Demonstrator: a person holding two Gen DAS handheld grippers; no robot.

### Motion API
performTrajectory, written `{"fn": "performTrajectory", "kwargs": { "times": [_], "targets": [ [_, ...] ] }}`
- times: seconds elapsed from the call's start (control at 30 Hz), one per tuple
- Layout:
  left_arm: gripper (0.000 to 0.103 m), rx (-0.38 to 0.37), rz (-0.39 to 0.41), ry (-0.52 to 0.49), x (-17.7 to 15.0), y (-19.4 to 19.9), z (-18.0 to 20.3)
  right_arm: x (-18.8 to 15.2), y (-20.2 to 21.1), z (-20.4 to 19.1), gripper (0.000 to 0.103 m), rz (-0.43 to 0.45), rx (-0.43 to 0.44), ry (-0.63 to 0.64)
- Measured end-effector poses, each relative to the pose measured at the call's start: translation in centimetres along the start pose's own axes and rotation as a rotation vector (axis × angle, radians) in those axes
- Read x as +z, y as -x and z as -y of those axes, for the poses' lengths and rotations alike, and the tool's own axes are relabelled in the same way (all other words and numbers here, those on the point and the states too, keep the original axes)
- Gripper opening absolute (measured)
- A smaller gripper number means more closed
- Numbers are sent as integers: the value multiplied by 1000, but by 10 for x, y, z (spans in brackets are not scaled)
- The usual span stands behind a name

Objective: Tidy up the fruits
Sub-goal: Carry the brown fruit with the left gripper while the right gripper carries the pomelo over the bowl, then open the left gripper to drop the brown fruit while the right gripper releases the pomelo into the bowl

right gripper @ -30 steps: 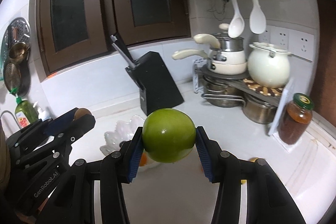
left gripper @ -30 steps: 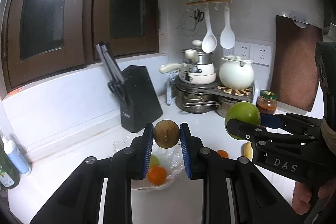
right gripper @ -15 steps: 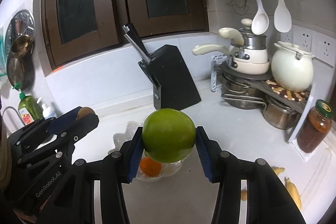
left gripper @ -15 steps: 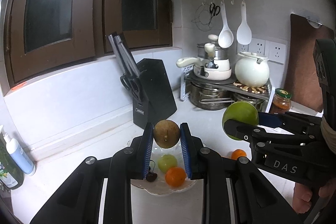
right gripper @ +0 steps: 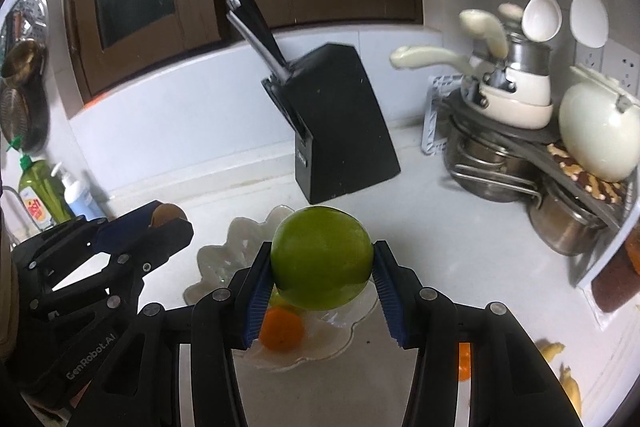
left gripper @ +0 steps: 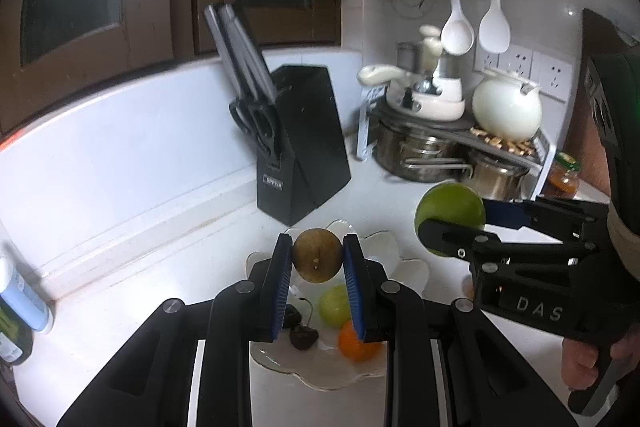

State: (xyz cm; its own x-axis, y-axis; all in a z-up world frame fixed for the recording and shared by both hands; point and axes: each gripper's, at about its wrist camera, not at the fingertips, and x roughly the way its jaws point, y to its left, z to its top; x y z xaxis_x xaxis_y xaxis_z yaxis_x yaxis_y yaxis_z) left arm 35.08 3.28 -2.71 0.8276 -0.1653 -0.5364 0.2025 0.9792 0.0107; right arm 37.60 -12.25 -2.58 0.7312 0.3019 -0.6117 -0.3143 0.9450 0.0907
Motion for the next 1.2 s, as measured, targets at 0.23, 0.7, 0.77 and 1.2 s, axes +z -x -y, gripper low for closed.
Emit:
{"fn": "performTrajectory", "kwargs": {
  "times": [0.23,0.7,0.77,1.2],
  "targets": [
    [26,-28,-83,16,-6,-36,-16,2,-39,-1,49,-71,-10,26],
    [26,-66,-240,-9,-26,-86,-18,-18,-85,6,49,-227,-5,32],
    [26,-67,-253,-14,-28,-90,-18,-19,-88,6,49,-239,0,32],
    [34,-64,-283,-18,-35,-98,-17,-25,-100,6,50,-286,7,50]
  ]
}}
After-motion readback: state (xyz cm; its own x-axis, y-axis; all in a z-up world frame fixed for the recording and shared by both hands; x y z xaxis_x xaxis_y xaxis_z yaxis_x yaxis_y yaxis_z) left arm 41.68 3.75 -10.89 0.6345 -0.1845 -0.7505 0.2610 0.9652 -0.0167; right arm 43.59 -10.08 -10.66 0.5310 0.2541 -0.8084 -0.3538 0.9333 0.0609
